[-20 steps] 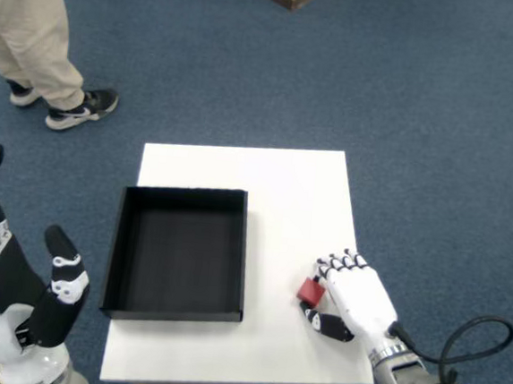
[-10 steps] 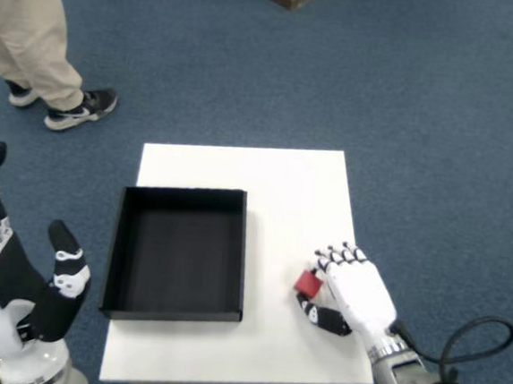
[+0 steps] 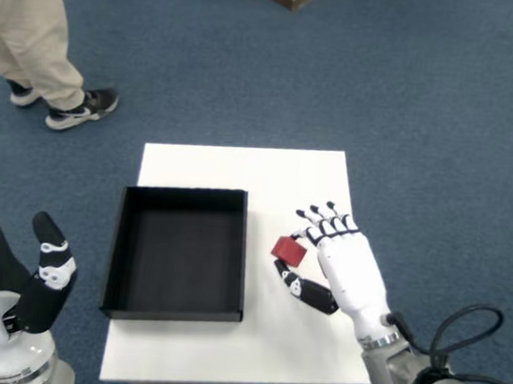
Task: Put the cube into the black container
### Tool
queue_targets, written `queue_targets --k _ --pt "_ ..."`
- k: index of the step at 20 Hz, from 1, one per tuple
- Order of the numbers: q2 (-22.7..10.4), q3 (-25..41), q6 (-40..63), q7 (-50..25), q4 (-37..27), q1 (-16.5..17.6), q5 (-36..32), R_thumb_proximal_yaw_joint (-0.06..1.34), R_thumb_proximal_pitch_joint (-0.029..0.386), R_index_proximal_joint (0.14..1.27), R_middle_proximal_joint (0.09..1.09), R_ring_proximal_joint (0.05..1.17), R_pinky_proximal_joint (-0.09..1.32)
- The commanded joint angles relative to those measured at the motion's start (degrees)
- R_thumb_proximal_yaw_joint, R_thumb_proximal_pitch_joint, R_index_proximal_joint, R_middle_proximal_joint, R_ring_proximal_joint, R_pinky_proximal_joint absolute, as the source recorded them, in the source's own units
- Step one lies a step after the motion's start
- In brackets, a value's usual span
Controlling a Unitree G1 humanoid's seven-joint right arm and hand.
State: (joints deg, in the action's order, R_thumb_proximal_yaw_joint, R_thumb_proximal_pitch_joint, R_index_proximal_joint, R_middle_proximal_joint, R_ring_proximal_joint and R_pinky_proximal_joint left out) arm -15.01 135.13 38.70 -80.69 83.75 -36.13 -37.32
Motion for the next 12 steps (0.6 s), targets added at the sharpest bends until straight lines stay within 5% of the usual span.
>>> queue_targets --k 1,12 --pt "0.72 0.89 4.35 -8.02 3.48 -5.49 0.63 1.23 0.185 1.03 0.33 0.28 0.18" --pt "6.45 6.39 17.36 -11.93 19.29 -6.76 0.07 1.22 0.186 1.02 0.34 0.28 0.19"
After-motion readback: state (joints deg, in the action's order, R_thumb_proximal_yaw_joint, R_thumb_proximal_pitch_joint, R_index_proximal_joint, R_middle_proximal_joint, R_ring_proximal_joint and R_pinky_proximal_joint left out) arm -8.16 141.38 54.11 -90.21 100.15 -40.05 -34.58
